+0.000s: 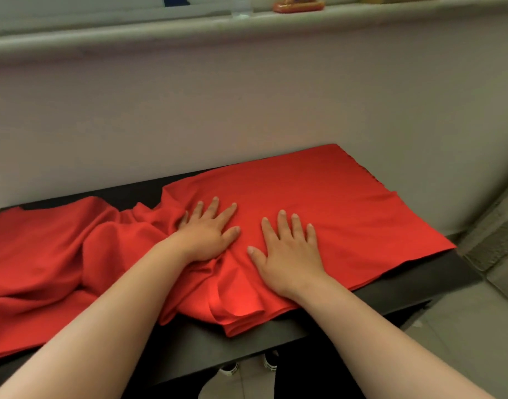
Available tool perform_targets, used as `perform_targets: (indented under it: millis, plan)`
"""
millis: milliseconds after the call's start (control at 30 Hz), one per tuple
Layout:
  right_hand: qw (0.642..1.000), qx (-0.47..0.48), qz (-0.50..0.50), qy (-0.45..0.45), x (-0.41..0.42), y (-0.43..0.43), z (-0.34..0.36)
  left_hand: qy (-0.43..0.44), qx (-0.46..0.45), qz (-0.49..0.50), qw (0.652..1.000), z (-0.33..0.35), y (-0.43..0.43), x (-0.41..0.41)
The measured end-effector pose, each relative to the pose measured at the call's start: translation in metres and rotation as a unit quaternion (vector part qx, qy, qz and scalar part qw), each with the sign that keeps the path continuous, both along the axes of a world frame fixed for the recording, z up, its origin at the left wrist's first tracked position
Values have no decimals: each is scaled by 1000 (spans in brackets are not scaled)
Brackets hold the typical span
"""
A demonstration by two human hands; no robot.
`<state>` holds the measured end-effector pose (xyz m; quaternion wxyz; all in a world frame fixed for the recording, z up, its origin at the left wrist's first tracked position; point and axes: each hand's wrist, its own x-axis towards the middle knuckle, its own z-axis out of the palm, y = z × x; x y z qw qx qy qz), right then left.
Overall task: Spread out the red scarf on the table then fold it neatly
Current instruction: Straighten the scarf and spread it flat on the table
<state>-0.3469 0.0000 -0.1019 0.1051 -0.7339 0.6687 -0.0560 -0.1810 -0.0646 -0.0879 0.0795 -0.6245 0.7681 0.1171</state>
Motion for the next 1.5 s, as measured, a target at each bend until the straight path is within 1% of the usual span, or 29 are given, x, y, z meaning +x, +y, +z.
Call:
perform_targets:
  millis: [100,200,267,333,400,467,533,633,667,733,800,900,1033,1167,1300,1333,1400,1433,1500]
  plan:
    - [1000,5,22,-6,12,7,1,3,15,24,1000,6,5,9]
    - [999,6,33,-37,14,9,6,10,-40,38,998,11,4,-1]
    - [998,-22,10,-62,0,6,12,23,-76,9,997,14,-2,-23]
    - [997,-50,-33,-57,-26,0,15,40,-78,-37,995,18,-10,-53]
    - [995,-48,-86,-34,-58,-5,17,51,-72,-87,992,22,-19,-88]
    - [991,-21,-127,-21,-85,-5,15,65,-67,-126,988,23,-28,-122]
    - [991,8,-131,-5,-96,3,11,80,-56,-157,983,20,-39,-152]
    - [994,12,-110,-2,-101,19,10,84,-51,-201,975,18,-62,-186]
    - [994,2,-112,-11,-105,20,13,82,-52,-210,973,18,-70,-194]
    - [987,-50,-154,-19,-122,15,18,75,-62,-214,972,20,-89,-210]
    - [972,-93,-214,-7,-144,5,23,60,-84,-215,971,22,-104,-223]
    - [961,-78,-265,15,-162,-2,25,28,-110,-252,961,24,-122,-240]
    - [949,-86,-303,31,-172,-1,22,-49,-134,-334,932,22,-145,-258]
    - [944,-86,-318,16,-176,0,20,-107,-155,-333,924,30,-160,-264]
    - [950,-81,-302,-17,-180,0,21,-191,-122,-305,925,41,-171,-263]
    - [952,-73,-298,-22,-182,-1,21,-200,-112,-295,927,43,-173,-261]
    - [954,-72,-292,-24,-186,-3,22,-178,-116,-289,933,44,-177,-258]
    - [953,-79,-292,-23,-189,-4,23,-145,-133,-290,936,45,-180,-258]
    - [945,-104,-309,-31,-197,-8,28,-43,-178,-282,942,46,-183,-262]
